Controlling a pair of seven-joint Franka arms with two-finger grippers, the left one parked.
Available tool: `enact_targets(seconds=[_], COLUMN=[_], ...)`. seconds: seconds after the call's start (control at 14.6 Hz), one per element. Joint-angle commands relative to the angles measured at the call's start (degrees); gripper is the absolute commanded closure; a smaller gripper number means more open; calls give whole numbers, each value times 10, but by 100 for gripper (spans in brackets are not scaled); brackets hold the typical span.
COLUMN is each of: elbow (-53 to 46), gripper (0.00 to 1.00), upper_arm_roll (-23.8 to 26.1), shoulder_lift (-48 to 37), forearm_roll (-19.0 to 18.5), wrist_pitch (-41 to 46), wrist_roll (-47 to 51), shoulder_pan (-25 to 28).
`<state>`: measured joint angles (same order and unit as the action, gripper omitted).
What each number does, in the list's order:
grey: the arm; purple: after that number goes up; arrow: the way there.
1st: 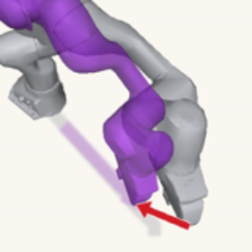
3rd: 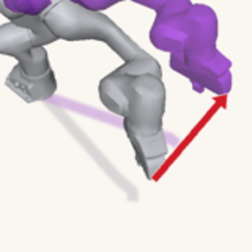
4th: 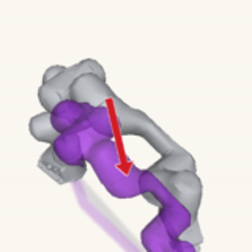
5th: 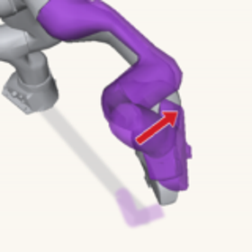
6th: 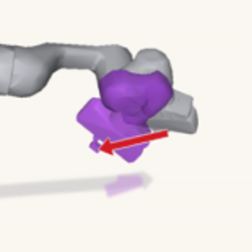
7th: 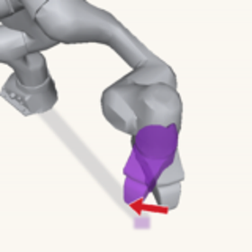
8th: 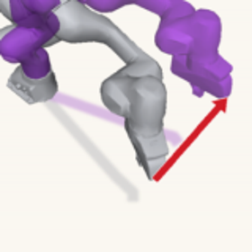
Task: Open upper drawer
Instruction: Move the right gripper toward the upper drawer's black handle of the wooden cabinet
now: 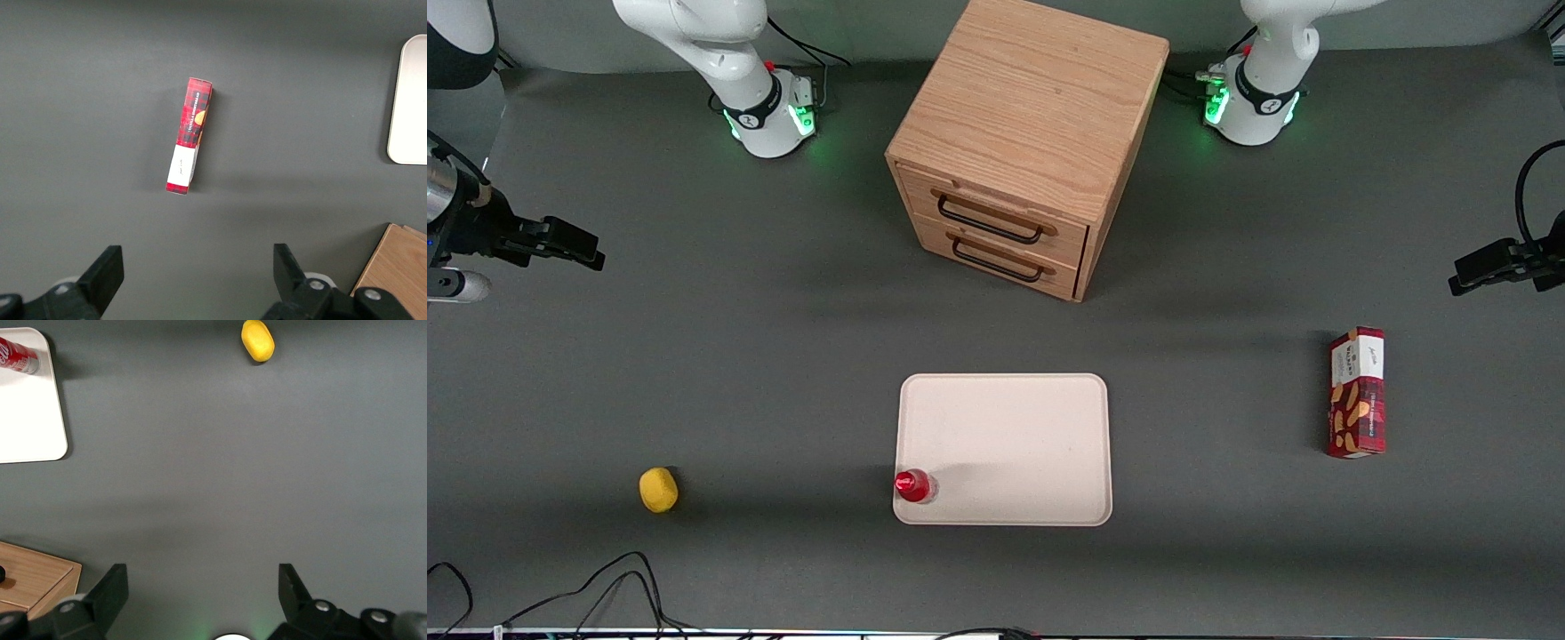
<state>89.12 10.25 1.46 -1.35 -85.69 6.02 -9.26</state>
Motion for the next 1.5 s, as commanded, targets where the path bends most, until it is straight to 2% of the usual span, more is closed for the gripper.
enact_targets(seconds=[0.0,0.21,0.34,0.48,0.89,1.03,1.23,1.44], elbow=[10,7,5,1,-26,-51,-89,-89], gripper=[0,0,0,0,0,0,0,0], upper_arm_roll=[4,6,6,13,17,54,114,122], shoulder_lift=[-13,-8,-1,11,55,79,122,144], forearm_roll=[12,22,68,80,83,79,88,124], wrist_pitch=[3,-15,-26,-37,-46,-46,-47,-46], wrist_roll=[6,5,4,3,1,-2,-70,-184], shoulder_pan=[-8,-8,-2,7,156,184,186,187])
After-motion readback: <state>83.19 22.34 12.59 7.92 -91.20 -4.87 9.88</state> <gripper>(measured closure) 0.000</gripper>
